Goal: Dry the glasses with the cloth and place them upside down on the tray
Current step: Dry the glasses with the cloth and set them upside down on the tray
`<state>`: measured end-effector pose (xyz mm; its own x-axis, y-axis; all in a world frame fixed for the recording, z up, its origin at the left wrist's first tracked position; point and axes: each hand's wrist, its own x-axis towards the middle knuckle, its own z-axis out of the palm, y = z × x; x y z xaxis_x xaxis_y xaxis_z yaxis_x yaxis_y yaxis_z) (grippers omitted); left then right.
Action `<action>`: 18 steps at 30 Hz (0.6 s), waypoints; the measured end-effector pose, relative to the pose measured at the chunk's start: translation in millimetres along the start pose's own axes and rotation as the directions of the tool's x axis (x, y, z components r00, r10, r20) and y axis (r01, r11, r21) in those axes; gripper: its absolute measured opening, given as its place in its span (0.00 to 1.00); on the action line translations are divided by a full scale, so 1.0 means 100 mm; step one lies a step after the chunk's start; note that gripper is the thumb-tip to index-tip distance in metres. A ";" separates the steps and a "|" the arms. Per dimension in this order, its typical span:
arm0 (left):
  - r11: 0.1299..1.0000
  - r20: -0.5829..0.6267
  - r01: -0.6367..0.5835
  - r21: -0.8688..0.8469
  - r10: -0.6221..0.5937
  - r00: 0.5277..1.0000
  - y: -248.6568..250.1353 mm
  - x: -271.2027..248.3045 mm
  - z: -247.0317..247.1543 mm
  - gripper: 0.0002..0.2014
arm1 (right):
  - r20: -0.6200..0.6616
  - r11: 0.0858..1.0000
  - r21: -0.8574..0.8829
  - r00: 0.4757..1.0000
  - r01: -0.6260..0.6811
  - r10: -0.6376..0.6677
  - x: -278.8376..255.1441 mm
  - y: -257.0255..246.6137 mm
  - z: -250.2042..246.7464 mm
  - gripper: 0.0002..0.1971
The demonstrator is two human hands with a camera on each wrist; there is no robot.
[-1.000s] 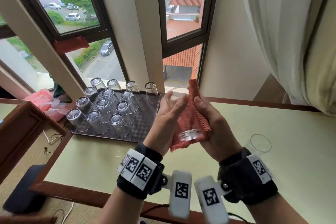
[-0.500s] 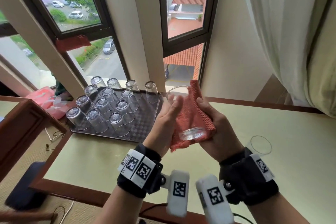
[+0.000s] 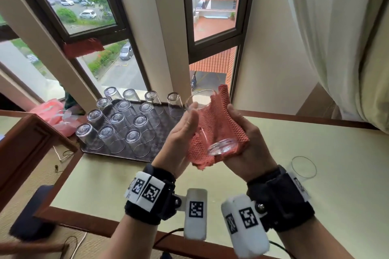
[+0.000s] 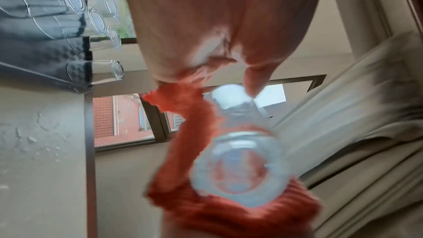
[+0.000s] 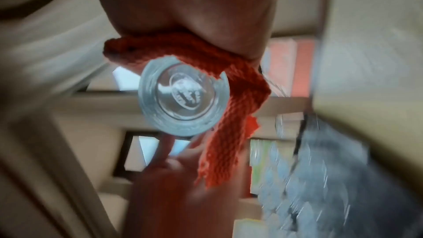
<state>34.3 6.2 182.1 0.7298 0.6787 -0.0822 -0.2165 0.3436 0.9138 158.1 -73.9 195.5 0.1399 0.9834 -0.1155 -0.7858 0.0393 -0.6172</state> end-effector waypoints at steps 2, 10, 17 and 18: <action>1.000 -0.041 0.003 -0.004 -0.003 0.999 0.03 0.01 -0.05 0.45 | -0.010 0.984 -0.167 0.998 0.057 -0.059 0.00 -0.02 -0.01 0.23; 0.999 -0.028 -0.019 -0.044 0.017 0.999 -0.02 -0.03 0.10 0.34 | 0.008 0.980 -0.194 0.999 0.035 -0.034 0.05 0.12 -0.04 0.27; 1.000 -0.038 0.005 0.001 -0.005 0.999 0.04 -0.02 0.00 0.25 | -0.001 0.837 -0.516 0.976 0.185 -0.216 0.03 0.12 -0.01 0.30; 1.000 -0.033 -0.006 0.008 0.006 0.999 0.04 -0.04 0.04 0.23 | 0.021 0.822 -0.533 0.975 0.199 -0.223 0.04 0.15 0.00 0.30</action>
<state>33.3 2.6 188.0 0.7066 0.7018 -0.0901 -0.2156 0.3348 0.9173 147.4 -69.8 185.9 0.2985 0.9535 0.0411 -0.2973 0.1338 -0.9454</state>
